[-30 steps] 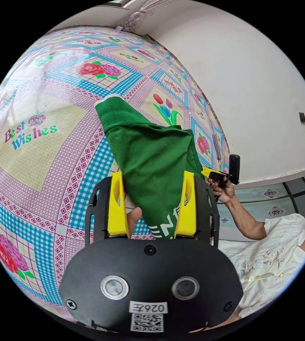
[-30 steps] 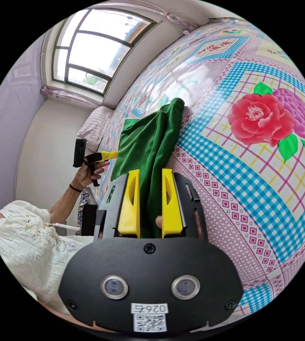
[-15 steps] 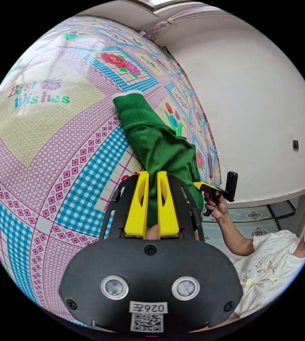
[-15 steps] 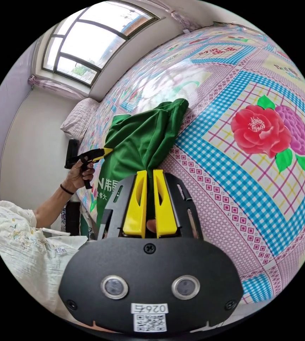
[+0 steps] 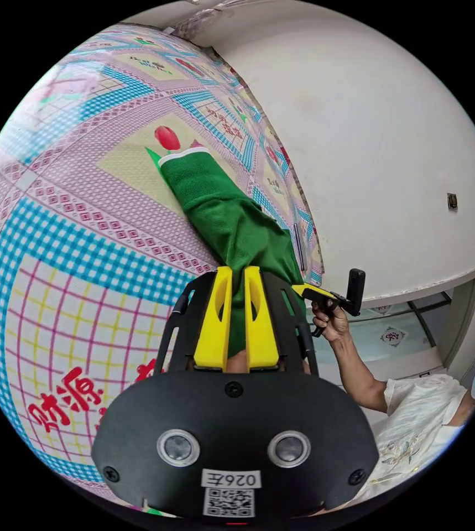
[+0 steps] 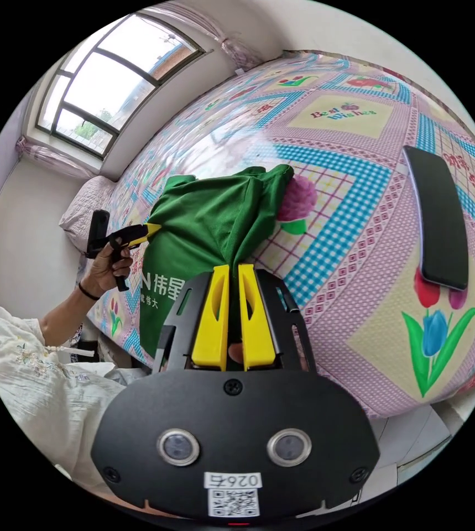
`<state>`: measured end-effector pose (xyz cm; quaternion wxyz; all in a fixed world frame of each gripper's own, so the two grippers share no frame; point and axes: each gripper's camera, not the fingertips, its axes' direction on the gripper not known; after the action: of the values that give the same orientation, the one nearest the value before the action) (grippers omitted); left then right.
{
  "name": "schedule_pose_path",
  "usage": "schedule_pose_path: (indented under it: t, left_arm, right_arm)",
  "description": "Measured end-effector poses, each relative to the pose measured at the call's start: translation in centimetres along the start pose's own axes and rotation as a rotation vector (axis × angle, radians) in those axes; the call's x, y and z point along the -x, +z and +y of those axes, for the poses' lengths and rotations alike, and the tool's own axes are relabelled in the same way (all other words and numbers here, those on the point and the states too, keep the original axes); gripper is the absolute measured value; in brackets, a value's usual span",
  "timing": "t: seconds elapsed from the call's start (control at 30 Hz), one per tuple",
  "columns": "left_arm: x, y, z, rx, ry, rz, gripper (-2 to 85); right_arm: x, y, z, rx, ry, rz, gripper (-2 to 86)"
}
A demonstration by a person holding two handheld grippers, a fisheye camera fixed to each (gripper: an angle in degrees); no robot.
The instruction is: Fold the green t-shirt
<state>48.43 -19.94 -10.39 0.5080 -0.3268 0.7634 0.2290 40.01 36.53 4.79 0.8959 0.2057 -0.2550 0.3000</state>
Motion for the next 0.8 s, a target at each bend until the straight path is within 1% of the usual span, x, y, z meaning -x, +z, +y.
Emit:
schedule_pose_path:
  t: [0.27, 0.47, 0.53, 0.63, 0.7, 0.8]
  left_arm:
    - [-3.0, 6.4, -7.0, 0.034, 0.019, 0.072, 4.4]
    - [-3.7, 8.8, -8.9, 0.033, -0.006, 0.067, 4.7]
    - [-3.4, 9.1, -8.8, 0.036, -0.014, 0.063, 4.9]
    - [-2.1, 8.6, -7.9, 0.020, -0.032, 0.111, 5.3]
    - [-1.5, 7.5, -7.1, -0.014, -0.019, 0.164, 5.6]
    - [-0.9, 4.6, -5.5, -0.090, 0.030, 0.226, 4.0]
  right_arm:
    - [-6.7, -2.7, -2.5, -0.004, 0.022, 0.120, -1.0]
    - [-10.1, -3.5, -3.9, -0.025, 0.036, 0.161, -0.8]
    - [-11.0, -3.1, -4.2, -0.025, 0.040, 0.161, -0.3]
    - [-12.0, -1.4, -4.3, 0.024, 0.043, 0.159, 2.4]
    - [-11.7, -1.7, -3.4, -0.001, 0.039, 0.205, 3.8]
    - [-9.7, -3.6, -0.1, -0.093, 0.028, 0.295, 4.1]
